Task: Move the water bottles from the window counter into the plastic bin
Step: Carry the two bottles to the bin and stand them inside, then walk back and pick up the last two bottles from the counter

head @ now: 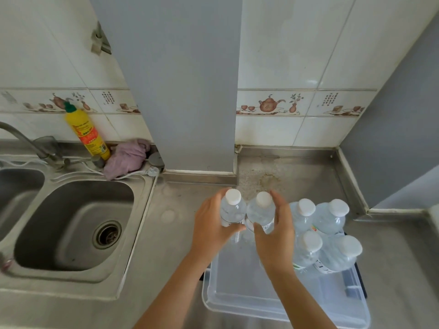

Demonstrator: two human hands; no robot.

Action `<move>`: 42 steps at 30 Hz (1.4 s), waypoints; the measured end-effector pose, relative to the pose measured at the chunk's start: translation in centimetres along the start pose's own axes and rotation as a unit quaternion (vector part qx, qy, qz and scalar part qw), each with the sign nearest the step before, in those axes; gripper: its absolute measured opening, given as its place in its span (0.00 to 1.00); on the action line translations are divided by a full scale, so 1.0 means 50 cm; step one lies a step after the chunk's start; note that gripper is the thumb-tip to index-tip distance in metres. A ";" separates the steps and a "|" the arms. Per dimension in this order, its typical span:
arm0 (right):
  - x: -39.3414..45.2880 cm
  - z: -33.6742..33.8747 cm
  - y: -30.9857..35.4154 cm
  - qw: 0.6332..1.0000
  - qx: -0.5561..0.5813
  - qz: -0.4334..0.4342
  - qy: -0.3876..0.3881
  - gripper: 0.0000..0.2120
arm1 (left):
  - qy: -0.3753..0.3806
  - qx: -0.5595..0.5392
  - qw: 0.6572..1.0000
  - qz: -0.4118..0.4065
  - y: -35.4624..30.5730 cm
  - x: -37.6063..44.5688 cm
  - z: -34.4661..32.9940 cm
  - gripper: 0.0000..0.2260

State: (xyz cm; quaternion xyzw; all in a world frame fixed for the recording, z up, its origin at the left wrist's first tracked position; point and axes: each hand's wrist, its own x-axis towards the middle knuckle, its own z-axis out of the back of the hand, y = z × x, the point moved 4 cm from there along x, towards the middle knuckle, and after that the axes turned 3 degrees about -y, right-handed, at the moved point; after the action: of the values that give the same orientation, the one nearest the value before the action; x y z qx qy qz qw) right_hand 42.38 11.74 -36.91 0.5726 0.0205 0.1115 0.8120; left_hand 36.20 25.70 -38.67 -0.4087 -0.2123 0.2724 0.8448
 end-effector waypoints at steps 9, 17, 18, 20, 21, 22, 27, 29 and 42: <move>-0.022 0.024 0.032 0.982 -0.154 0.108 0.029 0.28 | 0.024 0.029 0.998 -0.056 -0.044 -0.013 0.036 0.24; -0.128 0.078 0.106 0.944 -0.261 0.201 -0.022 0.20 | -0.054 0.205 0.940 -0.266 -0.101 -0.088 0.142 0.12; -0.150 0.087 0.111 0.940 -0.273 0.204 -0.030 0.20 | -0.065 0.215 0.931 -0.289 -0.103 -0.106 0.154 0.13; -0.200 0.107 0.119 0.935 -0.290 0.199 -0.050 0.18 | -0.062 0.218 0.922 -0.313 -0.105 -0.145 0.176 0.14; -0.226 0.118 0.123 0.934 -0.295 0.192 -0.062 0.18 | -0.057 0.216 0.920 -0.321 -0.105 -0.166 0.187 0.14; -0.253 0.130 0.128 0.934 -0.299 0.182 -0.073 0.18 | -0.056 0.213 0.918 -0.329 -0.107 -0.189 0.197 0.15; -0.400 0.196 0.131 0.935 -0.316 0.119 -0.112 0.24 | -0.027 0.170 0.927 -0.333 -0.118 -0.295 0.227 0.18; -0.457 0.230 0.129 0.933 -0.319 0.089 -0.139 0.24 | 0.004 0.151 0.929 -0.339 -0.126 -0.327 0.220 0.19; -0.733 0.481 0.088 0.864 -0.404 -0.052 -0.296 0.23 | 0.136 0.070 0.851 -0.503 -0.284 -0.527 0.035 0.22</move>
State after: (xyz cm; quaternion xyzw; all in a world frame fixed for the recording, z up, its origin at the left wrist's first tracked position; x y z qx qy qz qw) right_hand 9.84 -16.59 -27.99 0.1986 -0.2377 -0.1070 0.9448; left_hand 19.19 2.68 -29.81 -0.2192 -0.2520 -0.2338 0.9131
